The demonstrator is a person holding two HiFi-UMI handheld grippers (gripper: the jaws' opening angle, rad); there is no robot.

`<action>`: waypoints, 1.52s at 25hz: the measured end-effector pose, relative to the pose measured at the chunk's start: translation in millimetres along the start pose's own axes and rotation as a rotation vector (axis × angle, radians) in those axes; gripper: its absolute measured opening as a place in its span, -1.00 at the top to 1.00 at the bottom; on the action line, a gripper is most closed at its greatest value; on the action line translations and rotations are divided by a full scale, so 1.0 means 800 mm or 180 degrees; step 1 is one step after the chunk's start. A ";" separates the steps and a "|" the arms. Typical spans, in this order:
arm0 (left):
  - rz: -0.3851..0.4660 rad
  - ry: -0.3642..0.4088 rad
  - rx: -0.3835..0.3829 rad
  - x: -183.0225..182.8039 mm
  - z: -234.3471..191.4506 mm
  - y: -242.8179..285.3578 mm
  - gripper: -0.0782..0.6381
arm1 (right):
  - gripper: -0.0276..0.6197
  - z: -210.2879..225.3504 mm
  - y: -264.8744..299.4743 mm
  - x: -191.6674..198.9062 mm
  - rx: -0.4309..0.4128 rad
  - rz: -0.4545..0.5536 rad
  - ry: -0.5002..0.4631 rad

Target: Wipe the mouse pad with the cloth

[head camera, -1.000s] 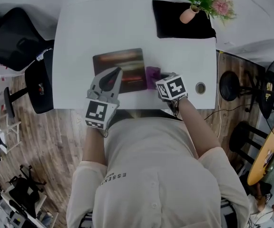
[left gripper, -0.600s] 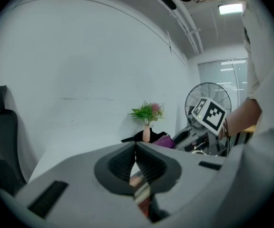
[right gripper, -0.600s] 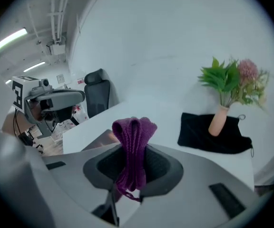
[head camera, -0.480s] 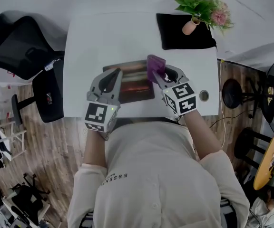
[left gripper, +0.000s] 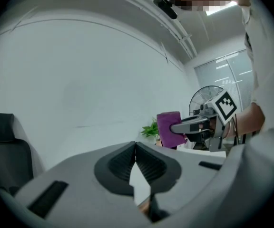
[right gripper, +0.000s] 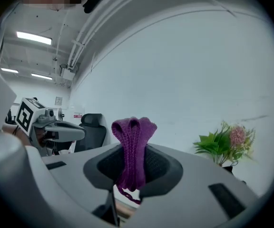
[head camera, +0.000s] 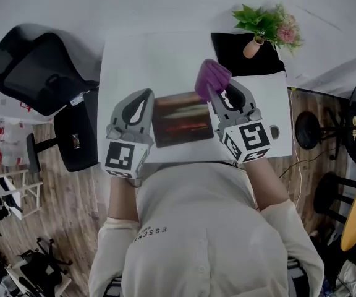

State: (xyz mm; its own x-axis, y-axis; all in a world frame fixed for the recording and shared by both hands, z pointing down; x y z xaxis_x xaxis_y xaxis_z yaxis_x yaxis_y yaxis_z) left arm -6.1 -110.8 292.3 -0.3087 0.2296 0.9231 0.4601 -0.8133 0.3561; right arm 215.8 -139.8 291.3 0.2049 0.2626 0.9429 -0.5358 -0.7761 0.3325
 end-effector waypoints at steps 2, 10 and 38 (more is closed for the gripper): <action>0.0032 0.0011 -0.0013 -0.004 -0.006 -0.007 0.77 | 0.61 -0.006 -0.006 -0.012 0.0078 0.0129 -0.0078; 0.0104 0.0014 -0.0072 -0.007 -0.020 -0.026 0.77 | 0.63 -0.031 -0.012 -0.028 0.0059 0.0357 -0.0190; 0.0128 -0.0064 -0.0057 -0.001 -0.012 -0.042 0.77 | 0.64 -0.049 -0.014 0.001 0.0165 0.0206 0.0038</action>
Point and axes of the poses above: the fingertips, and each gripper's own axes: y forward along the fingers, z to its right, x out of its underside, the point moved 7 cm from there along -y, backward along the fingers, and after that the axes turned 13 degrees about -z, right-handed, at the moved point
